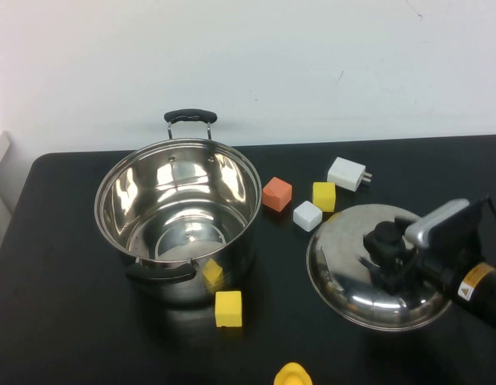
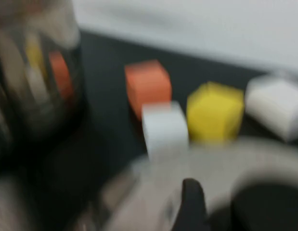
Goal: Cover the pot
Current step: Pick up the pot lid, then place the pot lid on the pot
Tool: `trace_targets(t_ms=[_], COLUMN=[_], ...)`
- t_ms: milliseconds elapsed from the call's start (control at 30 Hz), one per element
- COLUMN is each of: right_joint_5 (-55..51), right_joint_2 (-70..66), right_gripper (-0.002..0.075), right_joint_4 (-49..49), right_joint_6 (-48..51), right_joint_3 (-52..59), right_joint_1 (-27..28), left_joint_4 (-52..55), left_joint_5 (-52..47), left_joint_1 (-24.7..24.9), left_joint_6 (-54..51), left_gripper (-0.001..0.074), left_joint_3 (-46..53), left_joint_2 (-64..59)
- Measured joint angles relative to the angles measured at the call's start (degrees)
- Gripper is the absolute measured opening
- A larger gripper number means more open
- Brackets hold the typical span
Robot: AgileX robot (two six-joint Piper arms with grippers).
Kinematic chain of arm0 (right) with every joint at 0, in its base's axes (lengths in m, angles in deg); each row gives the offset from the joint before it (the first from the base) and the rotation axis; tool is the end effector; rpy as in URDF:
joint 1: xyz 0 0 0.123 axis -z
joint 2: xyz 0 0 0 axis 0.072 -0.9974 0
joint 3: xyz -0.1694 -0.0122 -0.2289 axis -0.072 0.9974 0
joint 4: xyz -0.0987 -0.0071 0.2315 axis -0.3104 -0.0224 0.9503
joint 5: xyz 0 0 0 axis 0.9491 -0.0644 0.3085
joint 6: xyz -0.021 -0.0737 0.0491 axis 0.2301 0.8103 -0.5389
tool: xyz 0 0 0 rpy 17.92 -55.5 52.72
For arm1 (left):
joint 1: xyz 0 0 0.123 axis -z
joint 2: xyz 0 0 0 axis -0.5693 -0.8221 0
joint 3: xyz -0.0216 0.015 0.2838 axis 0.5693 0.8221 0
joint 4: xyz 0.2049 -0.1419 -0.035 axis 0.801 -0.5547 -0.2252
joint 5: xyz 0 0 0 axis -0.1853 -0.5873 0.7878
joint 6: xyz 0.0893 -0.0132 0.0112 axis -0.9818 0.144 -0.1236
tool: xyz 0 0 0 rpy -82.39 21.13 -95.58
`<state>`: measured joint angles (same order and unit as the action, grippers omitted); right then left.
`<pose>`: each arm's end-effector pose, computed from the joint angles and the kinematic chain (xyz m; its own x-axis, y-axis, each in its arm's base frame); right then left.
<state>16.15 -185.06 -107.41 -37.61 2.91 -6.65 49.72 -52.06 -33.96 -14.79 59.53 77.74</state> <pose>0.3241 0.0984 0.0747 -0.1635 -0.1166 -0.9796 -0.5681 0.8230 -0.0031 0.0530 -0.0029 0.1804 -0.2407 -0.0903 -0.9664 0.0139 0.9952 -0.0964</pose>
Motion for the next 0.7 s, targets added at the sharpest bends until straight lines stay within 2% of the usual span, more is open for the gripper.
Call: trace_targets(t_ms=[167,200,500,700], right_joint_5=[-1.38,-1.40,-2.87,-5.76], right_joint_2=[-0.95,-0.95,0.55,14.58], right_gripper=[0.0363,0.0356,0.0356,0.0355], right_joint_4=[0.77,0.82,-0.26,-1.92], right_joint_6=[-0.13,0.18,0.19,-4.00], right_joint_3=[0.11,0.11,0.29,2.67], right_joint_1=[0.00,0.00,0.00,-0.08], left_joint_4=[0.00,0.00,0.00,0.00], left_joint_5=[0.00,0.00,0.00,0.00], left_joint_1=[0.00,0.00,0.00,0.00], left_joint_6=[0.00,0.00,0.00,0.00], left_gripper=[-0.0002,-0.0002,-0.0002,-0.0002], left_joint_3=[0.00,0.00,0.00,0.00], left_joint_2=[0.00,0.00,0.00,0.00])
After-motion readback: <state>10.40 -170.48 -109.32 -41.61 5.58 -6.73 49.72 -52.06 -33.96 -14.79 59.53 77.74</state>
